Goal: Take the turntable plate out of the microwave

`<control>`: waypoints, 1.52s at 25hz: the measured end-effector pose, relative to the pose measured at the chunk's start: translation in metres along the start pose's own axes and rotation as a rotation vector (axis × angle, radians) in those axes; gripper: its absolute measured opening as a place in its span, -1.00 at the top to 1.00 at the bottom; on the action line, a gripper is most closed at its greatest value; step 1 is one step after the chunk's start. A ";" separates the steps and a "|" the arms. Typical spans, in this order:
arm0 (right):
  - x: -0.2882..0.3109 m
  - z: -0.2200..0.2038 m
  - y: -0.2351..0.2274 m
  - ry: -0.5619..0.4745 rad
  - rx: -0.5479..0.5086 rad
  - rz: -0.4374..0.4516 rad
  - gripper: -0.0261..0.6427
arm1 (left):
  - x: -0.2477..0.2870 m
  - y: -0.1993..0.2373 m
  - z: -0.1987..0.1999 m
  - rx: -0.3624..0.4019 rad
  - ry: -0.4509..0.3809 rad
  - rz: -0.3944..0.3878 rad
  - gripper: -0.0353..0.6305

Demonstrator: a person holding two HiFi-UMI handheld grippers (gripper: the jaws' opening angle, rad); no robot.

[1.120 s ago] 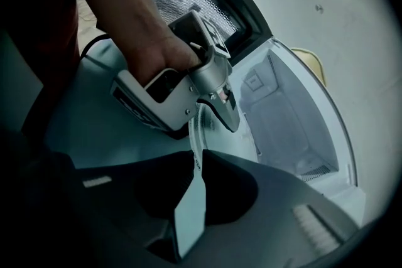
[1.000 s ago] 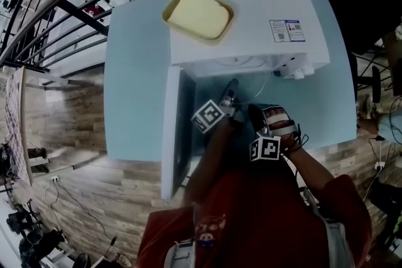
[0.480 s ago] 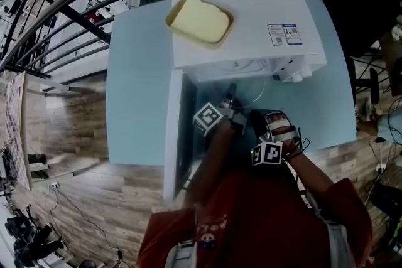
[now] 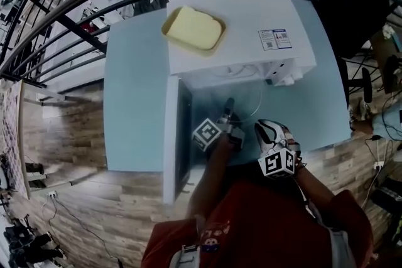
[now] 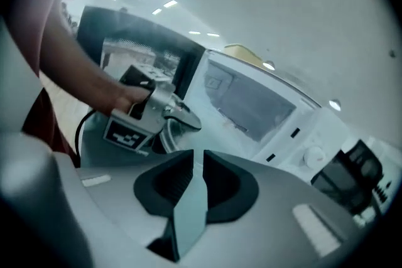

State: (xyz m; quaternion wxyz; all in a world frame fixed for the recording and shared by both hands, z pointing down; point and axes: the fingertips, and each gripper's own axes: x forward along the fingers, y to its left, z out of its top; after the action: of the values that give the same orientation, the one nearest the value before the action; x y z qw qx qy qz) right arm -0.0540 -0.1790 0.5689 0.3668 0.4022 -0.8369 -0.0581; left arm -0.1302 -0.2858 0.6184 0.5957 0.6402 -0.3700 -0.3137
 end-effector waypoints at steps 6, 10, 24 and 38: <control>-0.022 -0.003 -0.038 -0.080 0.278 -0.003 0.79 | -0.011 -0.016 -0.015 0.017 -0.031 -0.001 0.82; -0.034 -0.015 -0.067 -0.148 0.343 -0.019 0.79 | -0.019 -0.030 -0.027 0.020 -0.082 0.013 0.82; -0.094 -0.013 -0.141 -0.355 0.419 -0.033 0.80 | -0.059 -0.094 -0.084 0.024 -0.255 0.008 0.82; -0.128 0.026 -0.195 -0.548 0.439 -0.027 0.83 | -0.083 -0.164 -0.096 0.056 -0.380 -0.028 0.82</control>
State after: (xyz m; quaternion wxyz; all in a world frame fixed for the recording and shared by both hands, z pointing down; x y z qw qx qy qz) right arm 0.1043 -0.2233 0.4010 0.0327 0.4518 -0.8914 0.0127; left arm -0.0765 -0.1621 0.4607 0.4928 0.5907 -0.4756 -0.4267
